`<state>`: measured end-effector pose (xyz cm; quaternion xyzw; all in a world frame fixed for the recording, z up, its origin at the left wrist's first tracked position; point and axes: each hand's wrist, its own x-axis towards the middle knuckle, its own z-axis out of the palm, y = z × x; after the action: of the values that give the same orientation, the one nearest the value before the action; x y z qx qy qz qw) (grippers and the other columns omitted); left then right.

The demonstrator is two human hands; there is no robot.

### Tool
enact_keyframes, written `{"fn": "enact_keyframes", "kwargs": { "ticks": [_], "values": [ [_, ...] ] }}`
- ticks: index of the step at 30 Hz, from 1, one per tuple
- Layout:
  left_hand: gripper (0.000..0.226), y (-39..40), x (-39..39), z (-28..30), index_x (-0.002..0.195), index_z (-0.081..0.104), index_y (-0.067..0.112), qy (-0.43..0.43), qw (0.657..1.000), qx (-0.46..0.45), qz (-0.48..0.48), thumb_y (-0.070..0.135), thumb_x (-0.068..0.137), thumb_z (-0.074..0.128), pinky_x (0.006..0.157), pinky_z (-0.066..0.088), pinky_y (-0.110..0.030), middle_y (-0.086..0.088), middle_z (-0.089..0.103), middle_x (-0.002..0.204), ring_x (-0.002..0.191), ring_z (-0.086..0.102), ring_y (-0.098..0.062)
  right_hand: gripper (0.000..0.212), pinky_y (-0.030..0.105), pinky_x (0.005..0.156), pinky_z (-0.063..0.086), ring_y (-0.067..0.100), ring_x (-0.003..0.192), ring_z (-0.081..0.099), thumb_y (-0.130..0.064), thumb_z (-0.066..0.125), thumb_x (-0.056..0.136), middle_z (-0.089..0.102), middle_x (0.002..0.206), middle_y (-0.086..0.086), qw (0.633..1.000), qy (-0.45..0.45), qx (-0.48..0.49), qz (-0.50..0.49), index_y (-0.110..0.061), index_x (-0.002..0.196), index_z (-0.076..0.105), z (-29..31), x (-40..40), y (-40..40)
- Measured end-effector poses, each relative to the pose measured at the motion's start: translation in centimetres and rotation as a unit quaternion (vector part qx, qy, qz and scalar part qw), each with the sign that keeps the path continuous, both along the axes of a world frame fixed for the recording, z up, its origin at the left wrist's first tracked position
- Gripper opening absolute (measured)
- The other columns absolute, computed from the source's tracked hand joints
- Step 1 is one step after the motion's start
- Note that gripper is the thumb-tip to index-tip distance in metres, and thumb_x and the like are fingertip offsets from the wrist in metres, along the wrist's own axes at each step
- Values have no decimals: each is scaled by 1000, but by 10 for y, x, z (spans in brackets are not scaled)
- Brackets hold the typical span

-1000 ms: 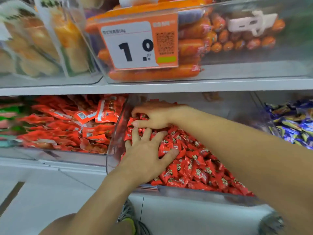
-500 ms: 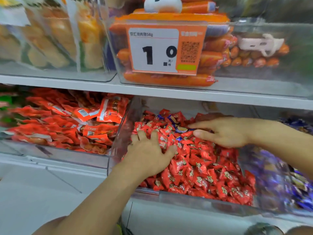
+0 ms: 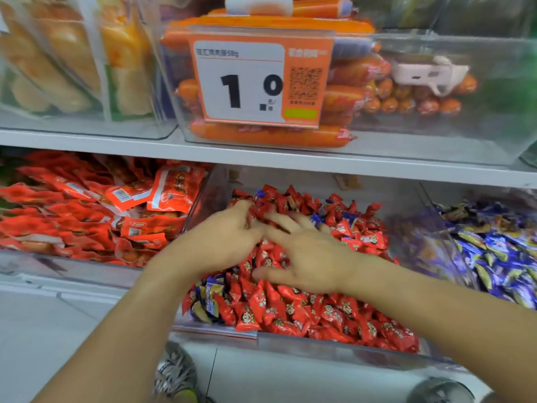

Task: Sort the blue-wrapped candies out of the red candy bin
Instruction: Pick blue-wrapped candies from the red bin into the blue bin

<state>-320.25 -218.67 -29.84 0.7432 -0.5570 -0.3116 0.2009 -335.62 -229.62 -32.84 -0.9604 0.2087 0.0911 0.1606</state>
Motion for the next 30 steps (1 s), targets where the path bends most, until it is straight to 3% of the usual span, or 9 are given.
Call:
{"fn": "enact_keyframes", "kwargs": {
  "ticks": [5,9,12,15,17,19,21,25,30],
  "values": [
    [87,17,8,13,148,19,52,-115,978,145,-98,68,76,65,115,28,-30,12,21,157,143,28,-11,51,55,105,37,24,143,21,-65,35,95,13,159,-12,992,60,-96,58,-53,144,27,-1,-21,-30],
    [92,7,-19,-16,151,17,45,-219,949,179,-137,63,77,69,116,28,-50,-7,11,160,145,18,-37,58,53,115,27,26,145,23,-76,24,88,16,160,-15,985,104,-132,40,-59,144,21,7,-43,-59],
    [74,-8,-25,-32,147,30,38,-229,959,130,-105,53,85,66,111,32,-50,-16,23,150,135,28,-43,66,59,119,5,28,152,0,-81,22,86,8,163,-15,976,142,-155,-57,-57,147,19,24,-58,-63],
    [56,-25,-31,-45,140,38,31,-235,966,59,-87,30,91,64,103,38,-46,-15,34,129,119,40,-42,87,57,119,17,29,150,12,-87,5,75,15,163,-8,989,43,-126,-68,-46,151,15,35,-60,-28],
    [62,-40,-33,-46,144,34,29,-213,970,49,-101,18,89,60,98,41,-43,-16,40,124,112,45,-39,96,51,120,19,23,150,11,-86,14,77,12,164,-4,998,-2,-60,-37,-32,155,11,25,-53,4],
    [73,-50,-28,-36,147,31,31,-182,972,70,-128,29,84,68,96,41,-35,-15,50,129,115,46,-34,107,52,122,11,19,152,-2,-84,28,79,-3,165,-1,999,26,-26,-35,-22,157,-10,8,-46,24],
    [80,-47,-18,-18,149,32,31,-173,970,95,-143,45,81,73,100,40,-28,-7,51,140,125,47,-26,99,53,122,9,20,152,-4,-80,31,84,-7,165,-1,998,25,-36,-43,-32,152,-22,-9,-45,17],
    [88,-15,2,16,148,24,47,-192,970,90,-123,56,76,74,96,36,-21,5,41,143,126,48,-14,74,45,121,18,22,151,11,-74,9,81,15,163,-9,995,9,-85,-57,-50,151,18,-19,-54,-13],
    [102,2,-6,1,151,15,47,-242,930,213,-178,48,73,80,105,38,-27,1,36,144,133,42,-18,64,47,119,23,23,147,23,-57,56,90,25,161,-8,988,33,-58,-137,-50,148,29,12,-65,-28]
  ]
}}
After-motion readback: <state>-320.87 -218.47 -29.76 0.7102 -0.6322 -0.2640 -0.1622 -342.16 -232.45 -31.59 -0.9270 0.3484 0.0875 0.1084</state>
